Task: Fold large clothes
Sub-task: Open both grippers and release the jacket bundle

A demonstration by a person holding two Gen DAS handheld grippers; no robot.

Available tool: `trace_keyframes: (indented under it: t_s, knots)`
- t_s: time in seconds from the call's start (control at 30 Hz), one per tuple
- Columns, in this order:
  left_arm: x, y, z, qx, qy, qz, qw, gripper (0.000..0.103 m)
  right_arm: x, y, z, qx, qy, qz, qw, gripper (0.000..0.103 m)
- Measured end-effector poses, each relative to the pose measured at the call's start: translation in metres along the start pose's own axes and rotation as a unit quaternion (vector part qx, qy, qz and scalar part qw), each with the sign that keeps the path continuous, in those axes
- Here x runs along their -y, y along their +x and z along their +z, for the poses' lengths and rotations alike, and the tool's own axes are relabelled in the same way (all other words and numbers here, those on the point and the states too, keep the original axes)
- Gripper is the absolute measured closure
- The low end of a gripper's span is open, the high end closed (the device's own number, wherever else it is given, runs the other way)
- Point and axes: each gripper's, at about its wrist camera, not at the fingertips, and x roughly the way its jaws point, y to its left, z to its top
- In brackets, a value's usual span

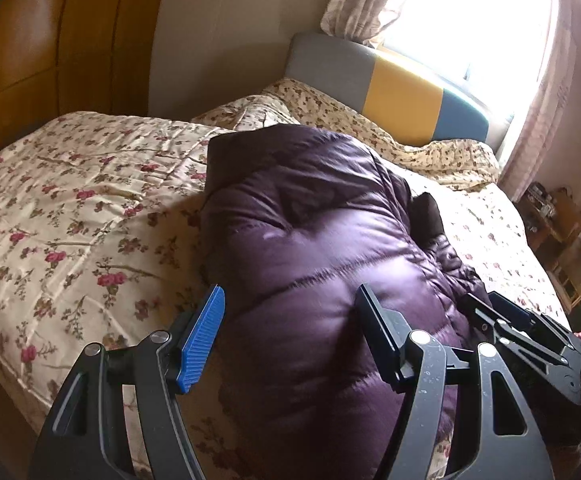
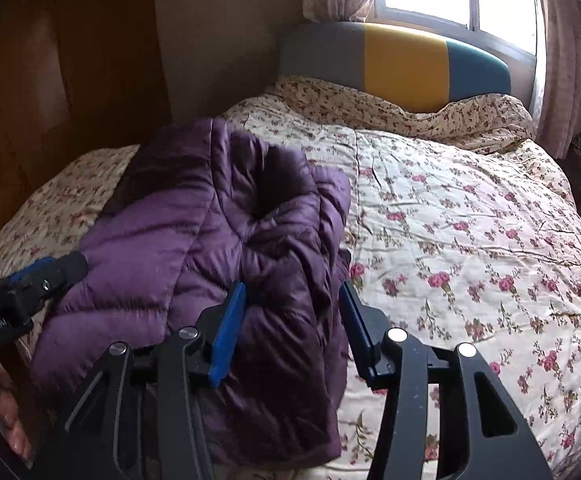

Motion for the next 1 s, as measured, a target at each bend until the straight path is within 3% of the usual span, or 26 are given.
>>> trace_keyframes:
  t_s: [0.73,1.0]
  knots:
    - [0.011,0.024,-0.023,-0.012,0.04,0.014,0.999,0.036,0.01,0.046,-0.032,-0.035,0.003,0.001,0.999,0.051]
    - [0.008,0.018,-0.022,-0.011,0.029,0.024,0.9992,0.033,0.004,0.033,-0.026,-0.03,0.0,-0.006,1.0,0.05]
